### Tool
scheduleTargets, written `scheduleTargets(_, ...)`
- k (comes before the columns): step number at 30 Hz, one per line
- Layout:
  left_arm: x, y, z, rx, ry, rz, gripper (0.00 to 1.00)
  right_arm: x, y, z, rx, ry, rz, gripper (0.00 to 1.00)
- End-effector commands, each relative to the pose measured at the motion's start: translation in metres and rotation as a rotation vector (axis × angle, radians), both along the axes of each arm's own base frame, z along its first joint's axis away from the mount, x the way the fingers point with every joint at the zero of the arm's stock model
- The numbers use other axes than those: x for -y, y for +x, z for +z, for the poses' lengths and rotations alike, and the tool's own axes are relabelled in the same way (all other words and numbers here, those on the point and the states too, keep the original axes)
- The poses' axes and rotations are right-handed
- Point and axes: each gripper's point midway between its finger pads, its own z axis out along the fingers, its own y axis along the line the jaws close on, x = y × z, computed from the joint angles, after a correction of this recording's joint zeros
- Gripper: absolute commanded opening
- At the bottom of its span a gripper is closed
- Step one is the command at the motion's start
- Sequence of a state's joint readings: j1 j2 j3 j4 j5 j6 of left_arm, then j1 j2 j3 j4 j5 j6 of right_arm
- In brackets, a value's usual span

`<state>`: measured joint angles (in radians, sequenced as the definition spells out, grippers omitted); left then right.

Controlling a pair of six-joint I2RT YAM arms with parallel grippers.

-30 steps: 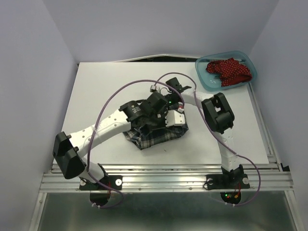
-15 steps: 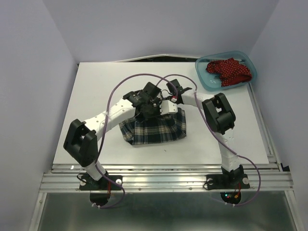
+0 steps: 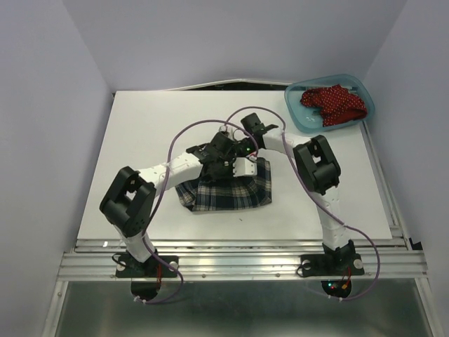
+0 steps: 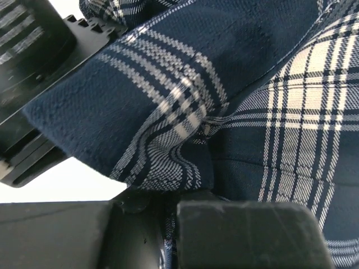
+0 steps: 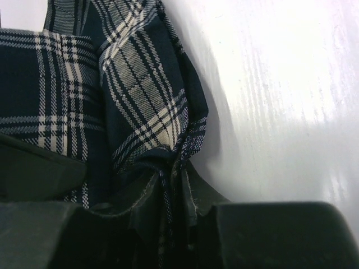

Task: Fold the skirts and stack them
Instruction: Fold the skirt

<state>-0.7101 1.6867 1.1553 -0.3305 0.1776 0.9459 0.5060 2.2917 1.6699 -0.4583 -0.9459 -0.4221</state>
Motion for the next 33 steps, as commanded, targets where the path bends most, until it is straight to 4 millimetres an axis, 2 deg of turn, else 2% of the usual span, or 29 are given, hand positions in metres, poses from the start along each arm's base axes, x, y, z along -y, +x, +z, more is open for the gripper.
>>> scheduleTargets(1, 0.001, 0.01, -0.006, 0.04, 0.005, -0.025, 0.13, -0.001, 0.031, 0.008, 0.016, -0.037, -0.074, 0.27)
scheduleTargets(2, 0.001, 0.009, -0.008, 0.036, 0.007, -0.029, 0.13, -0.004, 0.037, 0.013, 0.022, -0.034, -0.091, 0.29)
scheduleTargets(3, 0.001, 0.008, -0.011, 0.029, 0.016, -0.035, 0.13, -0.003, 0.058, 0.025, 0.064, -0.026, -0.125, 0.31)
scheduleTargets(6, 0.0, 0.005, -0.014, 0.004, 0.028, -0.048, 0.14, 0.001, 0.088, 0.039, 0.104, -0.02, -0.189, 0.35)
scheduleTargets(9, -0.001, 0.004, -0.016, -0.017, 0.048, -0.051, 0.2, 0.003, 0.099, 0.04, 0.108, -0.026, -0.215, 0.36)
scheduleTargets(11, 0.001, 0.009, -0.017, -0.031, 0.05, -0.046, 0.23, 0.002, 0.099, 0.041, 0.088, -0.026, -0.231, 0.36)
scheduleTargets(13, -0.003, 0.011, -0.02, -0.06, 0.059, -0.037, 0.34, 0.006, 0.1, 0.048, 0.056, -0.017, -0.26, 0.38)
scheduleTargets(14, -0.002, 0.016, -0.021, -0.067, 0.059, -0.037, 0.38, 0.016, 0.106, 0.052, 0.049, -0.014, -0.287, 0.4)
scheduleTargets(15, -0.002, 0.017, -0.02, -0.075, 0.061, -0.037, 0.4, 0.016, 0.105, 0.057, 0.043, -0.009, -0.294, 0.41)
scheduleTargets(16, -0.001, 0.018, -0.02, -0.086, 0.055, -0.043, 0.45, 0.027, 0.112, 0.062, 0.034, -0.007, -0.324, 0.44)
scheduleTargets(19, -0.004, 0.023, -0.013, -0.122, 0.045, -0.037, 0.48, 0.063, 0.126, 0.088, 0.005, 0.023, -0.421, 0.47)
scheduleTargets(20, -0.003, 0.032, -0.005, -0.116, 0.03, -0.028, 0.49, 0.073, 0.125, 0.101, -0.011, 0.043, -0.444, 0.47)
scheduleTargets(22, -0.003, 0.034, 0.003, -0.139, 0.015, -0.026, 0.5, 0.099, 0.132, 0.113, -0.027, 0.061, -0.501, 0.47)
scheduleTargets(23, 0.002, 0.043, 0.017, -0.122, -0.008, -0.023, 0.5, 0.107, 0.13, 0.132, -0.02, 0.081, -0.517, 0.47)
scheduleTargets(25, 0.0, 0.047, 0.031, -0.139, -0.025, -0.014, 0.5, 0.119, 0.123, 0.142, -0.026, 0.093, -0.531, 0.47)
scheduleTargets(26, 0.005, 0.058, 0.052, -0.107, -0.059, -0.008, 0.51, 0.128, 0.119, 0.164, 0.012, 0.11, -0.542, 0.47)
scheduleTargets(30, 0.007, 0.069, 0.1, -0.1, -0.125, 0.026, 0.51, 0.139, 0.101, 0.191, 0.064, 0.113, -0.551, 0.47)
scheduleTargets(31, 0.001, 0.066, 0.105, -0.131, -0.13, 0.053, 0.51, 0.139, 0.088, 0.206, 0.078, 0.128, -0.538, 0.47)
scheduleTargets(32, 0.001, 0.069, 0.124, -0.113, -0.163, 0.062, 0.51, 0.137, 0.074, 0.212, 0.042, 0.146, -0.508, 0.47)
scheduleTargets(33, -0.002, 0.067, 0.132, -0.12, -0.185, 0.078, 0.51, 0.135, 0.064, 0.217, 0.019, 0.161, -0.49, 0.47)
